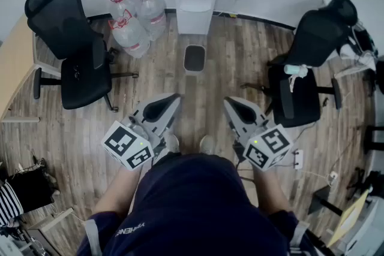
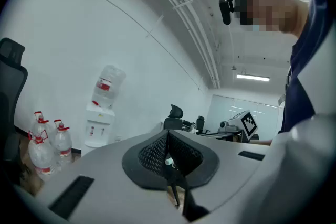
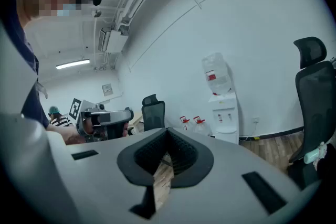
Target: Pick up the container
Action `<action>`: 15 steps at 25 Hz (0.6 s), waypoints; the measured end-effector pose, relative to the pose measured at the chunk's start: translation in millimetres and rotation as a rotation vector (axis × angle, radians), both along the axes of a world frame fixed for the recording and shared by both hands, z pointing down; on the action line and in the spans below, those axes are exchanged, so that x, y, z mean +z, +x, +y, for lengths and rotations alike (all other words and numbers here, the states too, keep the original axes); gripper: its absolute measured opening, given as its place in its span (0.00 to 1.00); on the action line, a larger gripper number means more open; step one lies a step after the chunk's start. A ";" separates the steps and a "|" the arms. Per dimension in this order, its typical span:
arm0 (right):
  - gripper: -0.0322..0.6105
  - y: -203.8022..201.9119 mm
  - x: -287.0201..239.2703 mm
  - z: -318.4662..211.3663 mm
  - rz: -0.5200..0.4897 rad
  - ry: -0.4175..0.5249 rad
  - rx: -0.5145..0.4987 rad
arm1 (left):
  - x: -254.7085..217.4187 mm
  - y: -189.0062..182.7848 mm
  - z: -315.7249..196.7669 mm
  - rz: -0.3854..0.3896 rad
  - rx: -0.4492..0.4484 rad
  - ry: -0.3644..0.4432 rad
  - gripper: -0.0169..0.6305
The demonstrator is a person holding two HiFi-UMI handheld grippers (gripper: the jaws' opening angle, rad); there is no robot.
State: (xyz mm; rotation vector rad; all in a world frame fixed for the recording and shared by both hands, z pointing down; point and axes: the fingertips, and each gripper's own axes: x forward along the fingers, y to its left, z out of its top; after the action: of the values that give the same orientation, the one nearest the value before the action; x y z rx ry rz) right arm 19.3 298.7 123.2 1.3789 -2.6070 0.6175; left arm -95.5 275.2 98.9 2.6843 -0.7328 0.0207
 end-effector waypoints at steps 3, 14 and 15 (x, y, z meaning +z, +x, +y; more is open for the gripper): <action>0.07 3.7 1.2 0.0 0.000 -0.002 -0.003 | -0.1 4.0 0.7 0.000 -0.001 0.001 0.06; 0.07 19.8 19.2 1.5 -0.031 -0.060 -0.006 | 18.2 17.5 8.4 -0.021 -0.027 -0.043 0.07; 0.07 22.6 22.3 2.2 -0.031 -0.067 -0.006 | 20.8 19.6 9.3 -0.024 -0.030 -0.048 0.06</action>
State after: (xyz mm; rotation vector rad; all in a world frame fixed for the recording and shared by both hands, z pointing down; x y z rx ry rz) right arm 41.9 300.9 145.5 1.3526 -2.5878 0.7250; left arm -75.9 284.5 119.7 2.6318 -0.7696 0.0630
